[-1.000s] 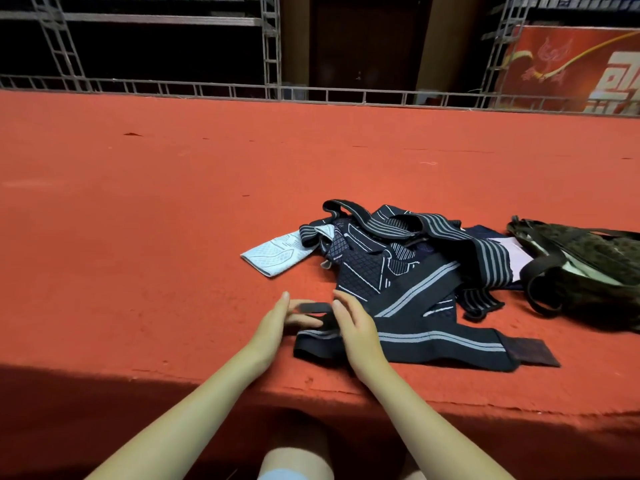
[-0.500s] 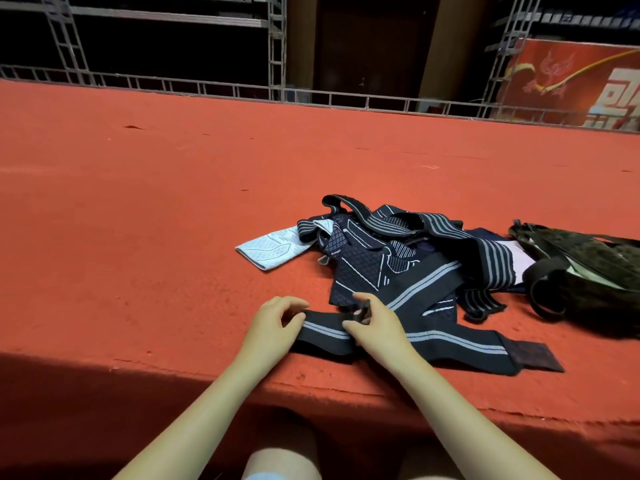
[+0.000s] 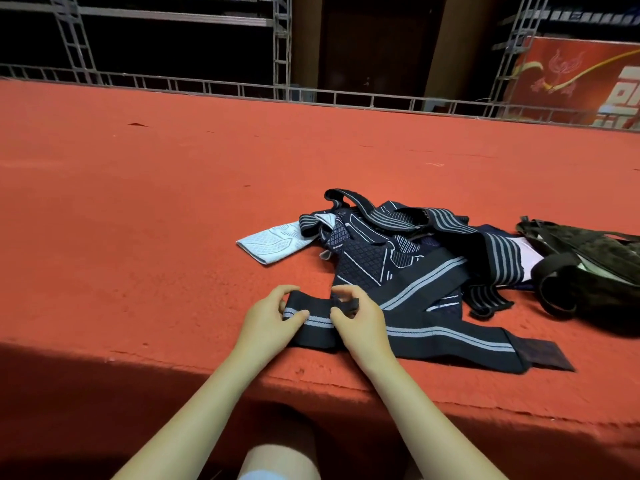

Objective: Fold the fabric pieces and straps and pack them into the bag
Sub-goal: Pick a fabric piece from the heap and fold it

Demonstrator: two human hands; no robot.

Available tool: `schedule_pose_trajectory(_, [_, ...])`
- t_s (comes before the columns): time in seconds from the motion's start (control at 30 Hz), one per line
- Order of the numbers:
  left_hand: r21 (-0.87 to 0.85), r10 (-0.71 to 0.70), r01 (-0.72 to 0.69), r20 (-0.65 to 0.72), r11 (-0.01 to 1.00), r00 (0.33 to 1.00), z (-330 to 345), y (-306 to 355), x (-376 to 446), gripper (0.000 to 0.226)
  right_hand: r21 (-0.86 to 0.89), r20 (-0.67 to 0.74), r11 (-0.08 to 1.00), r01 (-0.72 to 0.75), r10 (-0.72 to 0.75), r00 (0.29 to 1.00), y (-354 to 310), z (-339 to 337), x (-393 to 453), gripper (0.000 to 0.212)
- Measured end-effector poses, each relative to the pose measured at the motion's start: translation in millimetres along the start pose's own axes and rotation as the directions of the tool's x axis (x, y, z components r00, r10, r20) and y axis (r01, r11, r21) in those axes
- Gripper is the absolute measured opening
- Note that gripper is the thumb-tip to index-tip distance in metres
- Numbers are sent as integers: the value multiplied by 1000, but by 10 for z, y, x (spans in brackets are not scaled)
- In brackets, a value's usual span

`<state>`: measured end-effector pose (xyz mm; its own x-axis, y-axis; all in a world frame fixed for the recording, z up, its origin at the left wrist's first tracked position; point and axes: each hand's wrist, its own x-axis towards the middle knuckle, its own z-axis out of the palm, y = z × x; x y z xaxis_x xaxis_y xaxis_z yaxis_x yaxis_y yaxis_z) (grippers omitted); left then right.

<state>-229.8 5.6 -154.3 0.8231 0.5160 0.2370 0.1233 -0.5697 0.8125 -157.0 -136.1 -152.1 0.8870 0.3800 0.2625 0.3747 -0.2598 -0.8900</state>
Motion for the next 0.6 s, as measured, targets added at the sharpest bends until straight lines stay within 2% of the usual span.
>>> schedule_pose_trajectory(0.17, [-151, -46, 46, 8, 988, 999, 7, -52, 11, 31, -121, -4, 992, 24, -25, 1000, 9, 39, -23, 41])
schedule_pose_trajectory(0.3, [-312, -70, 58, -28, 948, 997, 2, -86, 22, 34, -384, -45, 895, 227, -264, 964, 75, 62, -49, 54])
schedule_pose_trajectory(0.37, [-428, -106, 67, -67, 901, 992, -21, -108, 22, 36, -430, -28, 827, 362, -413, 910, 95, 84, -58, 47])
schedule_pose_trajectory(0.43, [-491, -120, 62, -87, 869, 989, -42, -109, 19, 36, -413, 48, 790, 454, -479, 877, 113, 103, -60, 33])
schedule_pose_trajectory(0.53, [-488, -96, 43, -84, 872, 992, -45, -80, 4, 31, -348, 194, 843, 410, -363, 911, 95, 107, -82, 33])
schedule_pose_trajectory(0.6, [-517, -77, 35, -60, 855, 995, -47, -68, 7, 24, -311, 206, 895, 320, -265, 942, 56, 94, -78, 40])
